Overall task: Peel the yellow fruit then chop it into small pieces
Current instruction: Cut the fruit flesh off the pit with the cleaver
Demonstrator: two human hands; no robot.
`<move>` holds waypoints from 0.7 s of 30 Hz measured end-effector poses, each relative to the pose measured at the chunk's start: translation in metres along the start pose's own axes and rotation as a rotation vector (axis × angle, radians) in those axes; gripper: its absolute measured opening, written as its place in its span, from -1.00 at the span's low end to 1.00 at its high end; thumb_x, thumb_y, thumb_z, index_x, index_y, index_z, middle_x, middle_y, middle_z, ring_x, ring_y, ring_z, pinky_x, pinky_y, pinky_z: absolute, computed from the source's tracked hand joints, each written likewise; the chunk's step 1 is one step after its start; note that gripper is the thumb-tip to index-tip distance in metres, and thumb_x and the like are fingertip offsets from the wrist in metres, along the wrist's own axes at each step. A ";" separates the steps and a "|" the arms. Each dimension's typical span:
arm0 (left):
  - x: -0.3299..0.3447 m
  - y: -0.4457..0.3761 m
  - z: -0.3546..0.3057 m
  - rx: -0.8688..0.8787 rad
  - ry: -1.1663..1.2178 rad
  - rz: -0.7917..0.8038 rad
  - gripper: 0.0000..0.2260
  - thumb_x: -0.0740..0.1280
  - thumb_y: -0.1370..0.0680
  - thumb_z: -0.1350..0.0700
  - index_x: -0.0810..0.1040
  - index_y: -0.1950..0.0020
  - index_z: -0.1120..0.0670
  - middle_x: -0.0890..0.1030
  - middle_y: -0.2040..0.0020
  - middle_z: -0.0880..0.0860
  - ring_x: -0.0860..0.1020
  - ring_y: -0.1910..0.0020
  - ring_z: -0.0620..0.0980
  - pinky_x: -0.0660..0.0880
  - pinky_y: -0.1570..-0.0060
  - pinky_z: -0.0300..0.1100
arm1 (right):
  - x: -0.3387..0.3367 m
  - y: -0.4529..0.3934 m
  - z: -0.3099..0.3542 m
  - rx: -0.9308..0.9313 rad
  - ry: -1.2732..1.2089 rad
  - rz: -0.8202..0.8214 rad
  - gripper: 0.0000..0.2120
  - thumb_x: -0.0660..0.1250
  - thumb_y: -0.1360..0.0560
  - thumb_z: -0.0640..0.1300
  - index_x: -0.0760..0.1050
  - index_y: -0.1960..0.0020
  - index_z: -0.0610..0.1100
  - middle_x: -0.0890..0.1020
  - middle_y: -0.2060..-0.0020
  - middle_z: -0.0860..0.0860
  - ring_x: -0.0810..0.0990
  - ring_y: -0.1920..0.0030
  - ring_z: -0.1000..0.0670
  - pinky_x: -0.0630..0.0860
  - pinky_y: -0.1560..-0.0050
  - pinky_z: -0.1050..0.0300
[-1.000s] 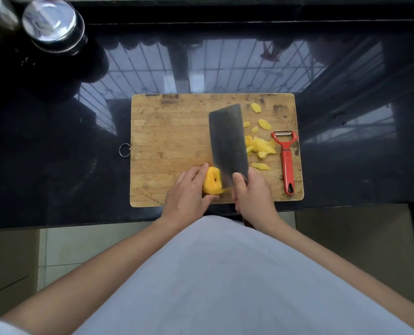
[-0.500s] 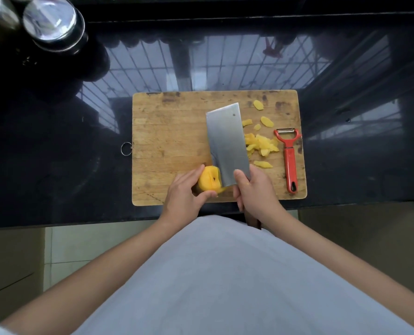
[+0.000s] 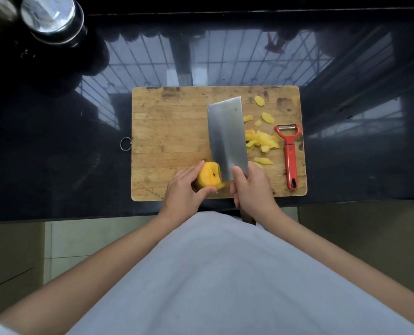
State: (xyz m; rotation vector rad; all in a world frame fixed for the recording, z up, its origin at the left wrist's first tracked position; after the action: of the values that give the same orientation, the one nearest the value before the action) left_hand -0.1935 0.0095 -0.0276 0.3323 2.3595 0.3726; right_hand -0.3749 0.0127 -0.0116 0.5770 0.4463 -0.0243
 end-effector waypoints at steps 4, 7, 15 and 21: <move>0.000 -0.001 0.000 -0.004 0.024 0.002 -0.30 0.58 -0.47 0.03 0.42 -0.57 0.07 0.55 -0.44 0.01 0.40 -0.40 -0.04 0.19 -0.28 -0.39 | -0.002 -0.005 0.000 -0.003 -0.082 0.105 -0.81 0.16 -0.71 -0.06 0.44 -0.05 -0.17 0.57 0.42 -0.08 0.48 0.54 -0.03 0.45 0.50 0.10; 0.000 0.000 0.001 -0.012 0.026 0.003 -0.30 0.57 -0.49 0.03 0.41 -0.58 0.06 0.54 -0.45 0.00 0.39 -0.41 -0.05 0.21 -0.31 -0.34 | 0.000 -0.005 0.002 -0.013 -0.071 0.120 -0.84 0.16 -0.72 -0.06 0.45 -0.06 -0.12 0.57 0.40 -0.08 0.48 0.53 0.01 0.45 0.50 0.15; 0.002 -0.002 0.002 -0.008 0.011 0.013 -0.31 0.56 -0.50 0.01 0.40 -0.59 0.04 0.53 -0.45 -0.02 0.38 -0.39 -0.08 0.20 -0.29 -0.35 | 0.000 -0.012 0.000 0.024 -0.126 0.143 -0.83 0.17 -0.71 -0.07 0.48 -0.13 -0.13 0.56 0.43 -0.05 0.46 0.54 -0.02 0.45 0.48 0.09; 0.000 -0.004 0.001 0.018 -0.001 0.018 -0.33 0.56 -0.50 0.01 0.42 -0.57 0.06 0.53 -0.46 -0.03 0.41 -0.39 -0.06 0.30 -0.36 -0.23 | 0.000 -0.020 0.001 0.043 -0.126 0.230 -0.81 0.18 -0.71 -0.07 0.46 -0.08 -0.18 0.56 0.40 -0.10 0.45 0.53 -0.06 0.44 0.48 0.09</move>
State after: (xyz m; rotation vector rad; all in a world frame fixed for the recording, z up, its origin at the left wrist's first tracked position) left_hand -0.1930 0.0058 -0.0296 0.3627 2.3613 0.3604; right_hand -0.3779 -0.0046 -0.0213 0.6620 0.2556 0.1488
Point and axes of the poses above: each hand's wrist, its own y-axis away from the middle knuckle, its own x-axis out of the palm, z = x × y, the point moved 7 cm from there along -y, towards the middle knuckle
